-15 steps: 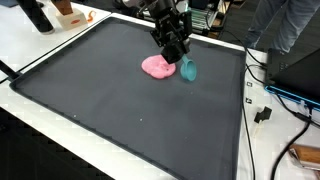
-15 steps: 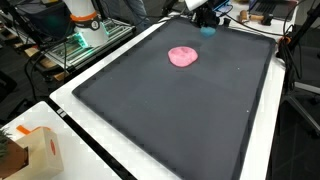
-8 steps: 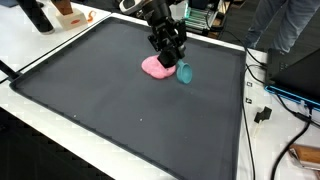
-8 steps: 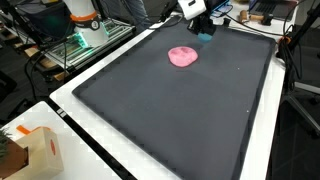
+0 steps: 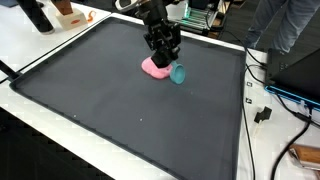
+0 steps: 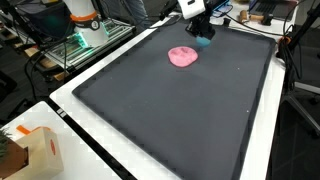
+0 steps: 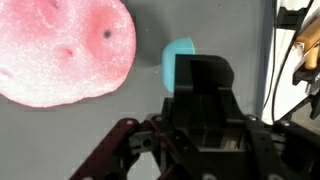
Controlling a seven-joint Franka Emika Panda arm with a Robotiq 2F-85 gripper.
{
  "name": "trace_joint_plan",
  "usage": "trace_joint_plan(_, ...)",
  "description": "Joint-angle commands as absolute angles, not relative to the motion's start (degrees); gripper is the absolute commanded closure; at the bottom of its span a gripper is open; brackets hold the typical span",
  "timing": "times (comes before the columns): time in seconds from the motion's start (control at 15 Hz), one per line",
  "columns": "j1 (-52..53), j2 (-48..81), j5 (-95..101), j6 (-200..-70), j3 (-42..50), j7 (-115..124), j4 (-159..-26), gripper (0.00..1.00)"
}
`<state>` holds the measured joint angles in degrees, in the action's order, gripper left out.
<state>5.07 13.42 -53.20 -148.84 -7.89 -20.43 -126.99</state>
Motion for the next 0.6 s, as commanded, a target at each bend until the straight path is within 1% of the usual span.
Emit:
trace_joint_plan(0.0, 5.5, 13.6, -48.4, -150.9, -7.3, -14.5, -127.7, 0.75)
trace_joint_plan(0.53, 4.4, 13.6, -46.8, -150.9, -8.0, -11.5, -127.6, 0.75)
